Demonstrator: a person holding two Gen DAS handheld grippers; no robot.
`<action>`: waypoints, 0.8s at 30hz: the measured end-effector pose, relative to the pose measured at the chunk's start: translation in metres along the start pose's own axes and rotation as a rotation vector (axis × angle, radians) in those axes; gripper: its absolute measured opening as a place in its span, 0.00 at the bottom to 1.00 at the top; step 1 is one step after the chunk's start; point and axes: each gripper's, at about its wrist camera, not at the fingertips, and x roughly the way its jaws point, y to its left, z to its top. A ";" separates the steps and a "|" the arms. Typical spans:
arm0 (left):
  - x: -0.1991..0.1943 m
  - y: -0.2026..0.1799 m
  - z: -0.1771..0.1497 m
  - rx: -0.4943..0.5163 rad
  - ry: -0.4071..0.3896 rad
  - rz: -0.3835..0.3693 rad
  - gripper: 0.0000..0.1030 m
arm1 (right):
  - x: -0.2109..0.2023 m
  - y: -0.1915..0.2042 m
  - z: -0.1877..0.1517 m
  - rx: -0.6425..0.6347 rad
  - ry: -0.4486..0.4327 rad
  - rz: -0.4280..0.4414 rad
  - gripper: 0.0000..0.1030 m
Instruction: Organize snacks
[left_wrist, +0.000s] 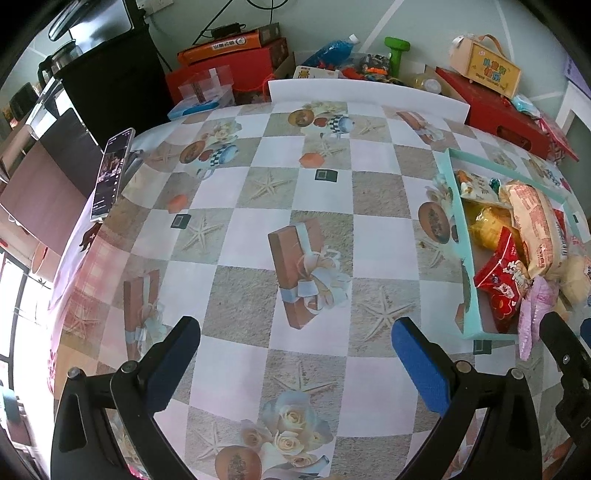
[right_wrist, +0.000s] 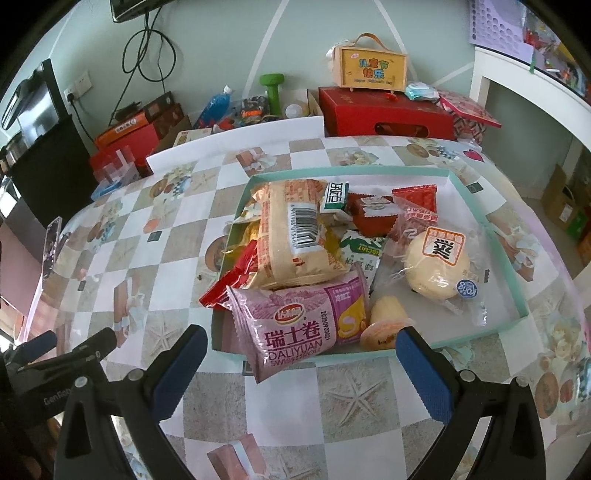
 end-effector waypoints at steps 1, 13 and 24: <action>0.001 0.000 0.000 0.001 0.002 0.001 1.00 | 0.000 0.000 0.000 -0.001 0.002 0.000 1.00; 0.003 0.000 0.000 -0.002 0.008 0.008 1.00 | 0.003 -0.004 -0.001 0.025 0.020 -0.002 1.00; 0.003 0.001 0.000 -0.007 0.010 0.011 1.00 | 0.004 -0.006 -0.001 0.034 0.027 -0.004 1.00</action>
